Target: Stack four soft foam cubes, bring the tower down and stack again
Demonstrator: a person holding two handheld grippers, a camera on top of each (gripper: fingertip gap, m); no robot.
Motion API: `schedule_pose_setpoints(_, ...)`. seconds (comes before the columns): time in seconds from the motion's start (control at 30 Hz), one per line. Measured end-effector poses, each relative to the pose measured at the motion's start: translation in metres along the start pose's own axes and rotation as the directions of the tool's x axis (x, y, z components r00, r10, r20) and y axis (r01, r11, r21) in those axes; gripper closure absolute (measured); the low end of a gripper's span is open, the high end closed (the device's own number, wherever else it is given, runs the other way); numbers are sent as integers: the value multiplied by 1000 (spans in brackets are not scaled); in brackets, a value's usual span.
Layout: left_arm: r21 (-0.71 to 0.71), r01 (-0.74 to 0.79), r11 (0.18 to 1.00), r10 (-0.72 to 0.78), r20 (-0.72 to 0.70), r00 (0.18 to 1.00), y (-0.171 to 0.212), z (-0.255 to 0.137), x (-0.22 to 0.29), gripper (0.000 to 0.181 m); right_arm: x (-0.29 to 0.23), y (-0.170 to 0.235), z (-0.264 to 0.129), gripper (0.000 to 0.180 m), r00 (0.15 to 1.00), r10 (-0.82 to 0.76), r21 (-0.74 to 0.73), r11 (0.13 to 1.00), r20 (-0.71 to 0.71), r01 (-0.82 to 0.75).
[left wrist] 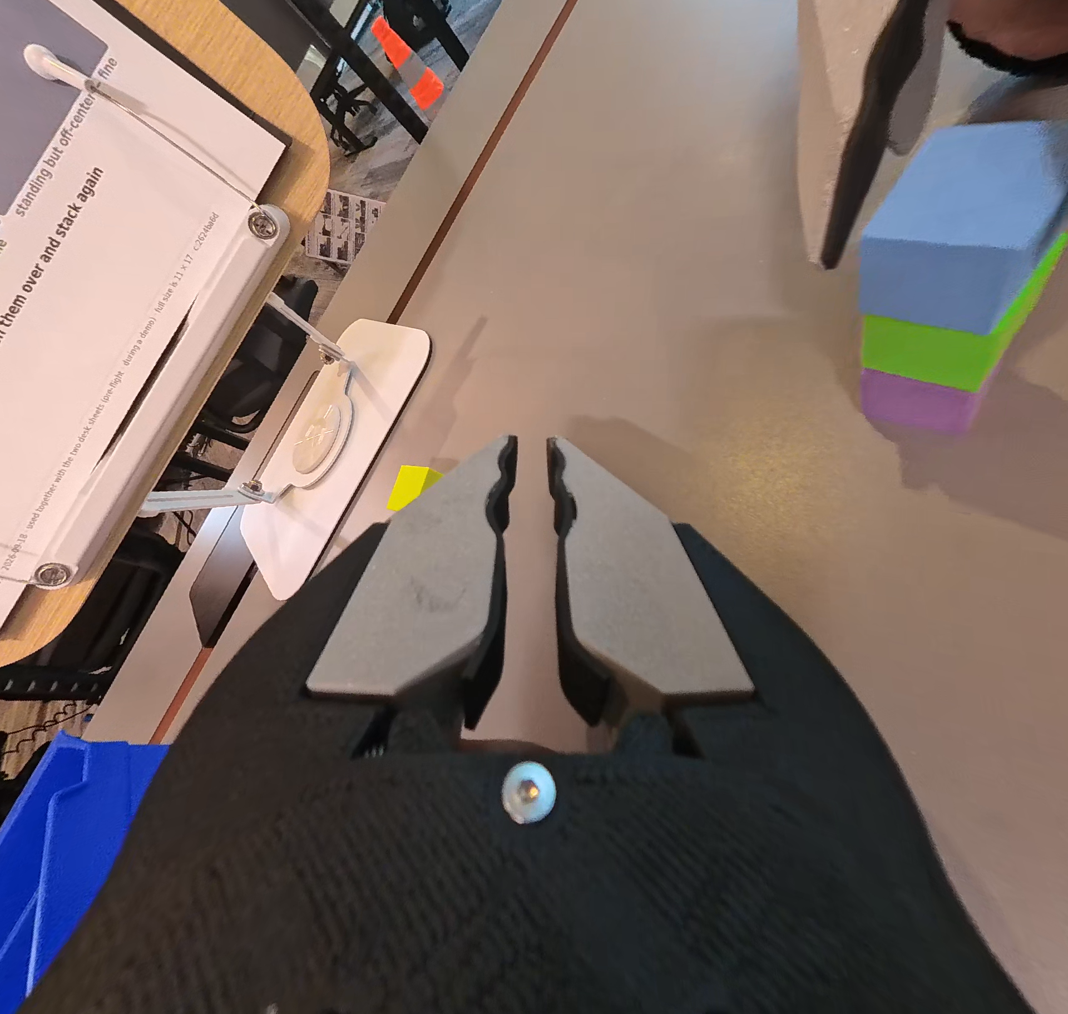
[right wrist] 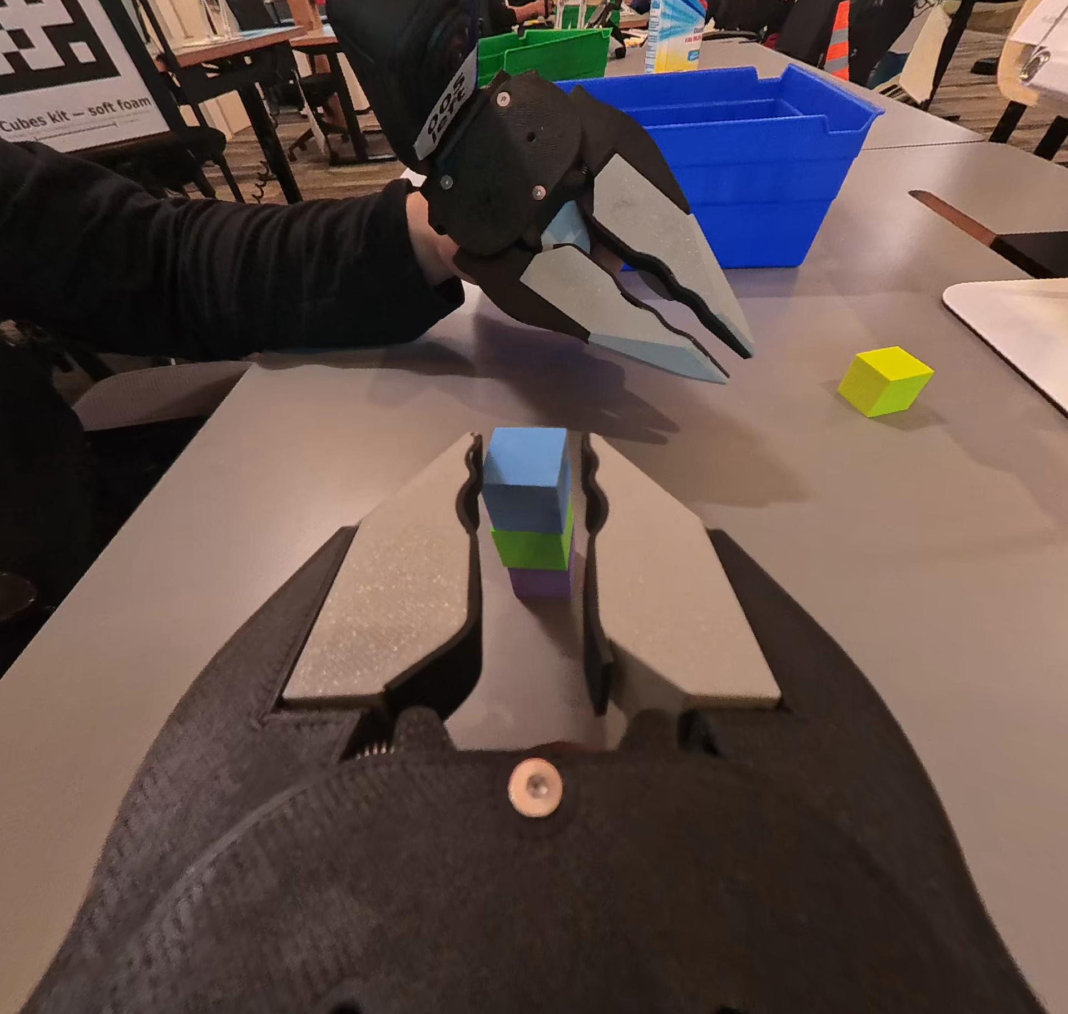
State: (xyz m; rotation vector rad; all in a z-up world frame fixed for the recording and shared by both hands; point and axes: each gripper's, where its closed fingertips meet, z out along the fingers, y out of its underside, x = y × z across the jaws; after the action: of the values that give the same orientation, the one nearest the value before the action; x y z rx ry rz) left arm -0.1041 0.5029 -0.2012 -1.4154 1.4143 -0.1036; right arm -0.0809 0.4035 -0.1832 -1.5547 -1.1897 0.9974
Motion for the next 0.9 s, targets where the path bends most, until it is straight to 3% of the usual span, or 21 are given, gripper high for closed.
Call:
schedule_pose_setpoints(0.17,-12,10,1000,-10,-1,1000,3,1,-1,172,2,-2,-2,131,1000,28,19,999,3,-28)
schedule_pose_setpoints(0.33,-54,119,991,-116,58,992,14,2,-18,170,8,-10,-9,129,996,87,89,992,4,-87)
schedule_pose_setpoints(0.53,-143,367,919,-362,61,930,46,15,-26,126,19,-21,-19,129,984,177,195,965,21,-178)
schedule_pose_setpoints(0.7,-206,348,914,-324,143,935,67,32,-45,126,18,-19,-16,128,983,179,176,967,31,-182)
schedule_pose_setpoints(0.9,-232,317,920,-308,73,949,70,66,-57,124,17,-20,-17,128,985,171,183,968,32,-174)
